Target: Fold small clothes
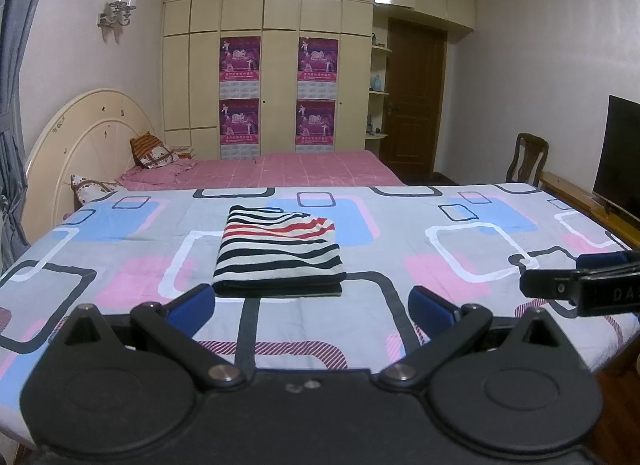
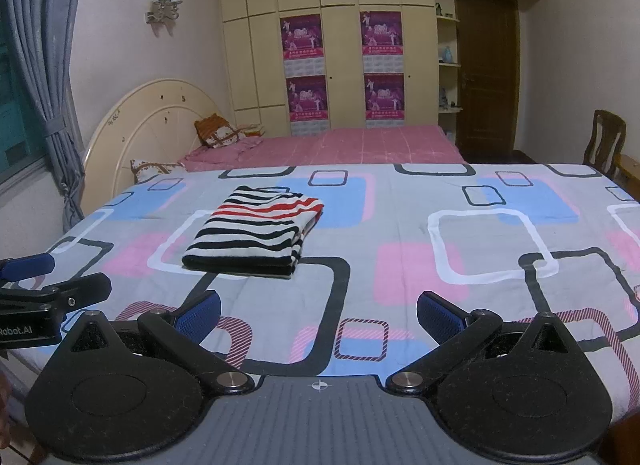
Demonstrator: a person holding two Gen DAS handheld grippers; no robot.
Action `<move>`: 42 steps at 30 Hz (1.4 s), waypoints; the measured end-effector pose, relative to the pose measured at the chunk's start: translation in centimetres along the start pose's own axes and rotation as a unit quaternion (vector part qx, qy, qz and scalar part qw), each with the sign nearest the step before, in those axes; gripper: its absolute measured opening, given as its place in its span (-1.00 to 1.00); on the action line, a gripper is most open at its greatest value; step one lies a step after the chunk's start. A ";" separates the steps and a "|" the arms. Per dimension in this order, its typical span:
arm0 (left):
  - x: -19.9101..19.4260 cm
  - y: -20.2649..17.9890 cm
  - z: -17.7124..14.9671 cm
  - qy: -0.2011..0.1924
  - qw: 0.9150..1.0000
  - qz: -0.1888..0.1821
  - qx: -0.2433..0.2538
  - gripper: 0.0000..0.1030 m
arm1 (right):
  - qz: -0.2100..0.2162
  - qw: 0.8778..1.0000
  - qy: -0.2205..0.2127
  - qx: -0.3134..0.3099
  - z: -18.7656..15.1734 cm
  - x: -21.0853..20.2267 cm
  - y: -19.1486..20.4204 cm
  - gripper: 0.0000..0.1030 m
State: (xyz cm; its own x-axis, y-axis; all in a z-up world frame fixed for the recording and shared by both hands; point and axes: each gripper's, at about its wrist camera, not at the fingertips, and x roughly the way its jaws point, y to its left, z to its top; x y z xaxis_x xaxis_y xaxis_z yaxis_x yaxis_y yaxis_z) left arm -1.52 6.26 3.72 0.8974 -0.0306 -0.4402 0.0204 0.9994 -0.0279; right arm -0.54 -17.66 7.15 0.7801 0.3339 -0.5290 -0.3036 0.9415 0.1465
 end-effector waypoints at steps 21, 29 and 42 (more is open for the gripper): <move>0.0 0.0 0.0 0.000 1.000 0.000 0.001 1.00 | 0.001 1.000 -0.002 -0.003 0.1 -0.1 0.0 1.00; 0.0 0.3 0.1 0.001 1.000 -0.001 0.004 1.00 | 0.002 1.000 -0.001 -0.002 0.2 0.1 0.1 1.00; 0.2 0.7 0.2 0.004 1.000 0.001 0.006 1.00 | 0.005 1.000 0.000 -0.009 0.4 0.8 0.3 1.00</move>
State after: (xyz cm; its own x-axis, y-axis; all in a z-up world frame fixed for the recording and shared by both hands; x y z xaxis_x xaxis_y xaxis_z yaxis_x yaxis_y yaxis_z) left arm -1.23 6.99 3.77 0.8939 -0.0296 -0.4473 0.0246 0.9996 -0.0170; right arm 0.23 -17.12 7.05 0.7769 0.3432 -0.5278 -0.3208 0.9372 0.1372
